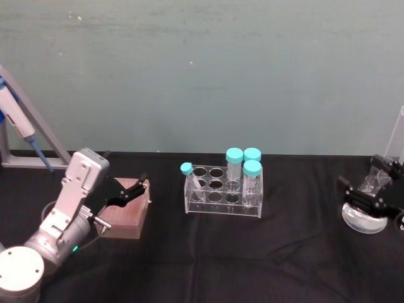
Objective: Place the experimental apparatus aside using one hand.
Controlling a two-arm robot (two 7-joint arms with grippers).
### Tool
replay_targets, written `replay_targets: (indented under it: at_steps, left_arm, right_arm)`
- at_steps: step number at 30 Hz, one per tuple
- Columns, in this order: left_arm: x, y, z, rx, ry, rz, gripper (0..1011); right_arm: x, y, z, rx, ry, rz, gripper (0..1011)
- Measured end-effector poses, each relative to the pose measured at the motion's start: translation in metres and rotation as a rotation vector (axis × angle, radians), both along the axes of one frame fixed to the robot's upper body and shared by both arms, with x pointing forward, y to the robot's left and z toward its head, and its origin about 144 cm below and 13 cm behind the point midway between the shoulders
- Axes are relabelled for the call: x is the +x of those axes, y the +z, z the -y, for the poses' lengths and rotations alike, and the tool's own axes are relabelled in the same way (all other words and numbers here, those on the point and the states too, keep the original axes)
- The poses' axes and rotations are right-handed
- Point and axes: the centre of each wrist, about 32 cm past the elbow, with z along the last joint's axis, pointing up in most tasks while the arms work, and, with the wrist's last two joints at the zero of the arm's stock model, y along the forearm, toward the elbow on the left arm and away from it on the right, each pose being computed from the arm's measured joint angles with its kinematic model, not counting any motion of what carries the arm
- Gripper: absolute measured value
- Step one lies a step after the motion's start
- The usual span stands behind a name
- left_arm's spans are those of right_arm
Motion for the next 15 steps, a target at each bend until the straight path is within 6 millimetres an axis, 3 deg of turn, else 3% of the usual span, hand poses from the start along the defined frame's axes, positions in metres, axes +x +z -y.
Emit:
replay_targets:
  at_steps: [15]
  left_arm:
    - [0.0, 0.0, 0.0, 0.0, 0.0, 0.0, 1000]
  right_arm:
    - [-0.035, -0.014, 0.014, 0.017, 0.001, -0.173, 1000]
